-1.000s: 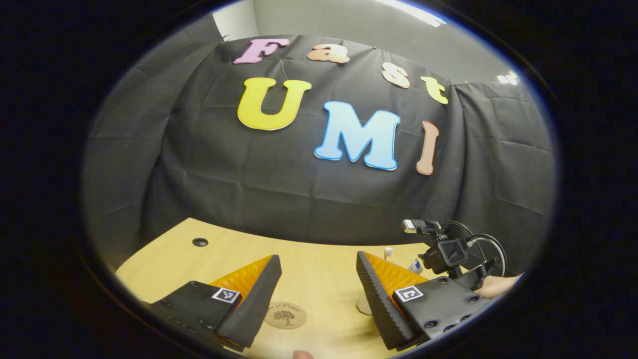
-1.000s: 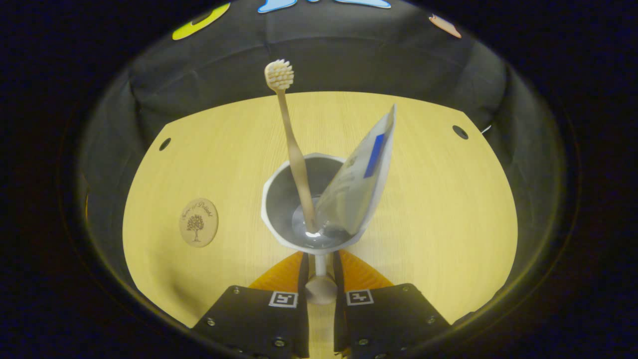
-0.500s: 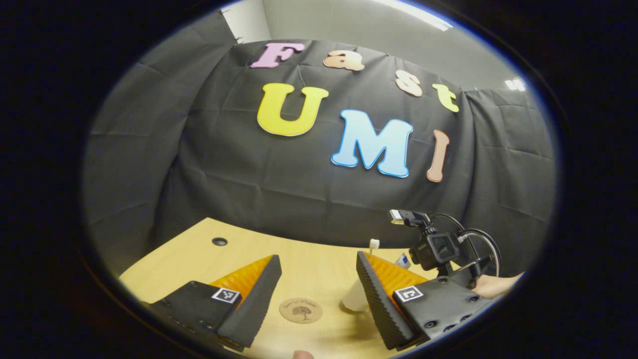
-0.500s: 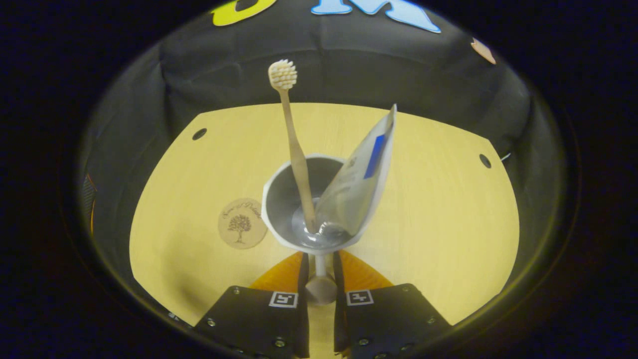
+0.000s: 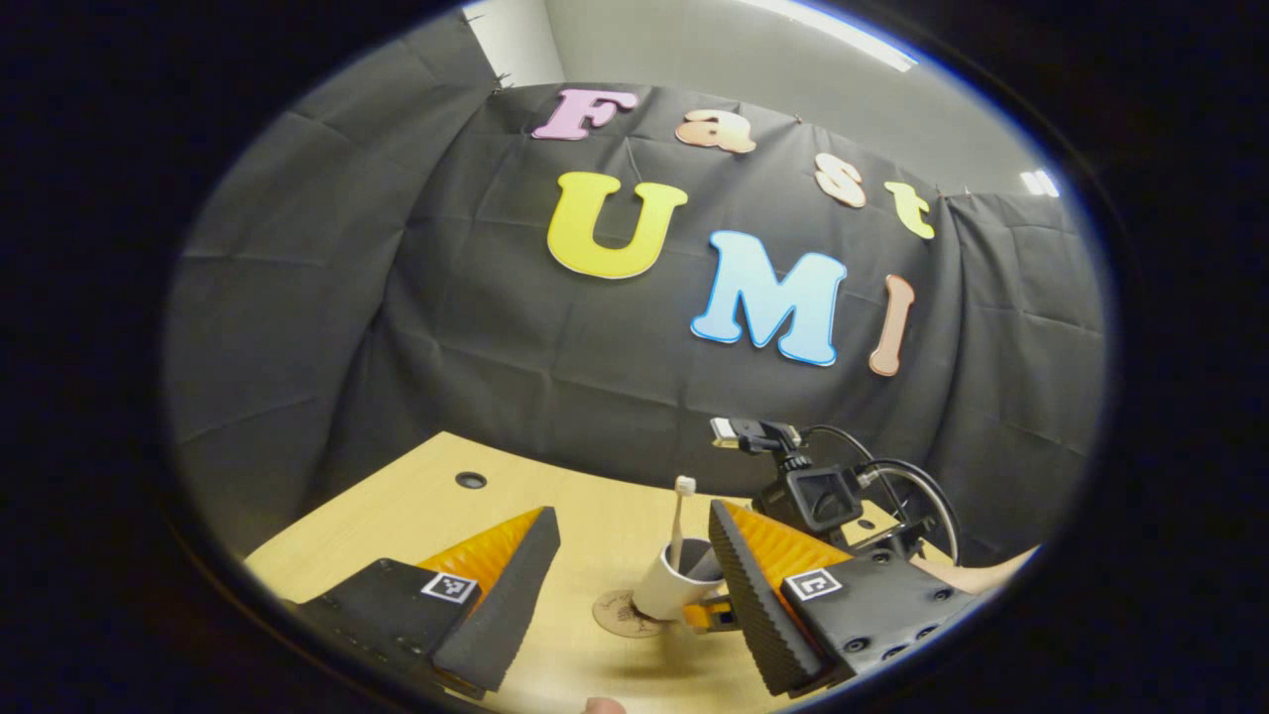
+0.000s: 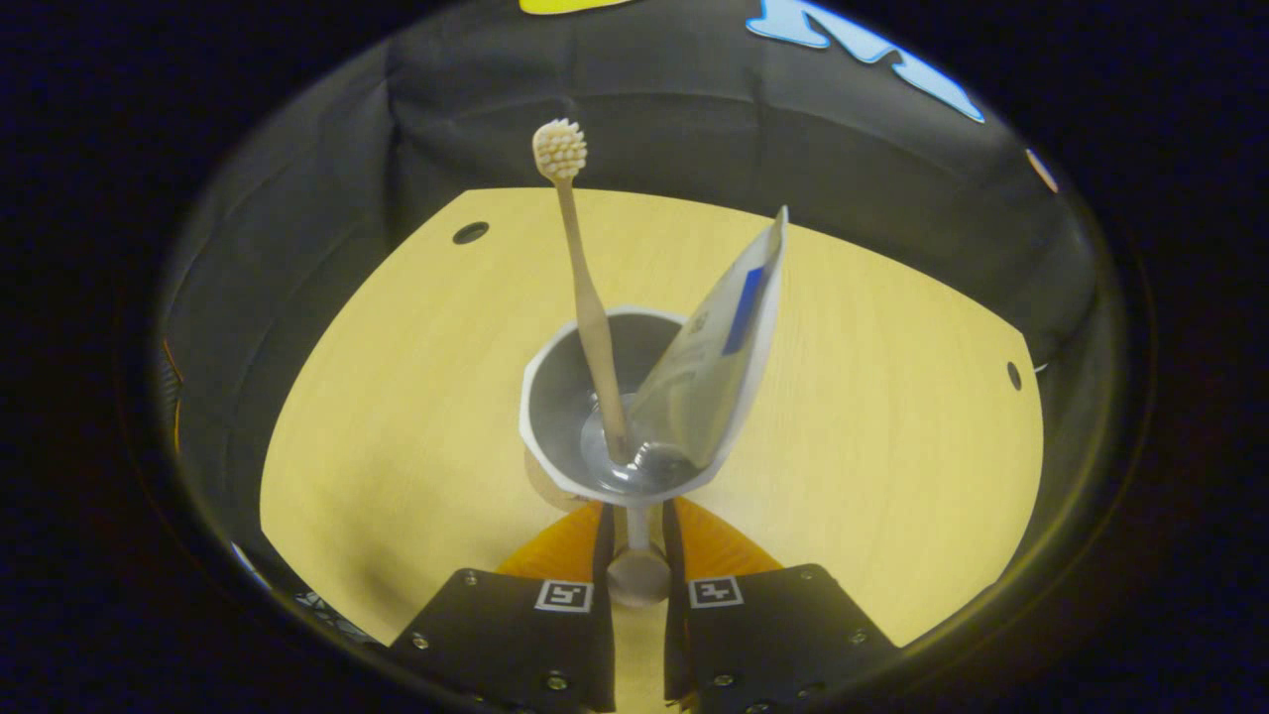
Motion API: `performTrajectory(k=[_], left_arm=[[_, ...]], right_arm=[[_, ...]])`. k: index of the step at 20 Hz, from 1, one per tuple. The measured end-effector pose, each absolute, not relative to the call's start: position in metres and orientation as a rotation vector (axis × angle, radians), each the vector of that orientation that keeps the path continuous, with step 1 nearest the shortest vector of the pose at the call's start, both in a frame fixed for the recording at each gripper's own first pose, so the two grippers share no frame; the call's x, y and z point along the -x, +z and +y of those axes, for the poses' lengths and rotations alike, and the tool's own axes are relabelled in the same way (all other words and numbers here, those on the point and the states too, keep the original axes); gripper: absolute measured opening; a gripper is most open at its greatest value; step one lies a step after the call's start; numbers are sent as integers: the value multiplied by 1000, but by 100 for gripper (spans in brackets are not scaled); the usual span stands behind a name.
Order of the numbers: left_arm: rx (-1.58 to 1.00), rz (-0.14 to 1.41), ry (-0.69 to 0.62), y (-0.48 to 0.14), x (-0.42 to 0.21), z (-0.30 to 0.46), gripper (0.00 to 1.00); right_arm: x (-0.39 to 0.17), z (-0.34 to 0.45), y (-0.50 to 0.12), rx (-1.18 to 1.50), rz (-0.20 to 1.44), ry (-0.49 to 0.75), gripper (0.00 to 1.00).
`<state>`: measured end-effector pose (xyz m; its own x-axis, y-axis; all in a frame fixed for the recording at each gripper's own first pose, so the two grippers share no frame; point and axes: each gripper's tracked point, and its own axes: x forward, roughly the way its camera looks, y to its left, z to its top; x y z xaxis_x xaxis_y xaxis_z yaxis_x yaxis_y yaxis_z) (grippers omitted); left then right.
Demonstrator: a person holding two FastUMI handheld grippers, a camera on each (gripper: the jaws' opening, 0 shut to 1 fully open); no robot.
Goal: Put the toothbrush and toothpaste on the desktop into the cup, then pick up the cup and place it on the coaster on the desktop.
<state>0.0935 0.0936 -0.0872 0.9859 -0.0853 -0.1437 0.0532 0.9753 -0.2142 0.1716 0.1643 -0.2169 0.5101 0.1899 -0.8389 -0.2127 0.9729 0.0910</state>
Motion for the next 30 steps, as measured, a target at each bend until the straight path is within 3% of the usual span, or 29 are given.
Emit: performTrajectory(k=[15,17,18,19,22,30], left_arm=[[215,163,-76,-91,-98,104,94],[209,156,-76,-88,-98,104,96],[207,152,-75,-86,-98,104,96],[203,150,-74,-86,-100,102,96],[187,152,-73,-84,-102,98,96],[145,143,-117,-66,-107,50,96]], right_arm=[[-180,196,-234,55,1030,250,22],[-174,195,-228,56,1009,282,29],[-166,196,-225,46,1005,298,41],[-160,193,-221,43,994,298,58],[-140,183,-216,31,968,300,73],[-97,116,-143,-67,740,199,75]])
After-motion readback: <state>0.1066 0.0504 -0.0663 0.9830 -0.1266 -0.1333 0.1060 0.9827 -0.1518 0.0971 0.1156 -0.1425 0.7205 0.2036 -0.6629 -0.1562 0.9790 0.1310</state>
